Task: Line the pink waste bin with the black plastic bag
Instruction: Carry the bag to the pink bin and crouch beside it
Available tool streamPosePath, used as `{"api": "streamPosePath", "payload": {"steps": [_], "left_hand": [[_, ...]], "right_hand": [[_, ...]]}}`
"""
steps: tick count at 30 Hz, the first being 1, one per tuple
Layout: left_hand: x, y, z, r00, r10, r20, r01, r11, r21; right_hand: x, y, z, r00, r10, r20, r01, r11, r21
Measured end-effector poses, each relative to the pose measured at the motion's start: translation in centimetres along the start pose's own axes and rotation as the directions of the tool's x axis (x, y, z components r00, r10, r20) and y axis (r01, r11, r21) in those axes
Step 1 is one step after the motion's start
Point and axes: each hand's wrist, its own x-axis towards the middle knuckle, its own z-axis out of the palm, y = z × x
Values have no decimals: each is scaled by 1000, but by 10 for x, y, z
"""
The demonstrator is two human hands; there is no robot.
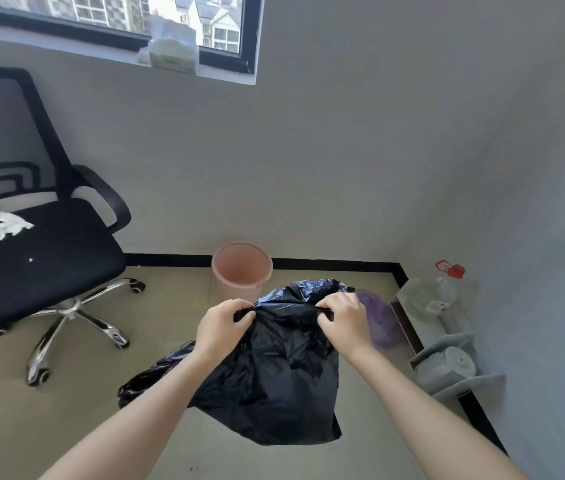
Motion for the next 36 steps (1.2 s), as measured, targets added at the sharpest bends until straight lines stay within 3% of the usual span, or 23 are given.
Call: {"api": "streamPosePath", "payload": {"steps": [13, 23, 36], "left_hand": [[150, -21, 42, 986, -166, -31, 169, 976, 135], [235, -47, 98, 937, -349, -38, 346, 900, 264], [319, -216, 198, 930, -353, 104, 294, 883, 366]], "right_hand": [[167, 57, 82, 975, -23, 222, -1, 995, 104], [257, 110, 148, 886, 8, 463, -33, 998, 45], [285, 191, 333, 859, 66, 507, -46, 998, -53]]}}
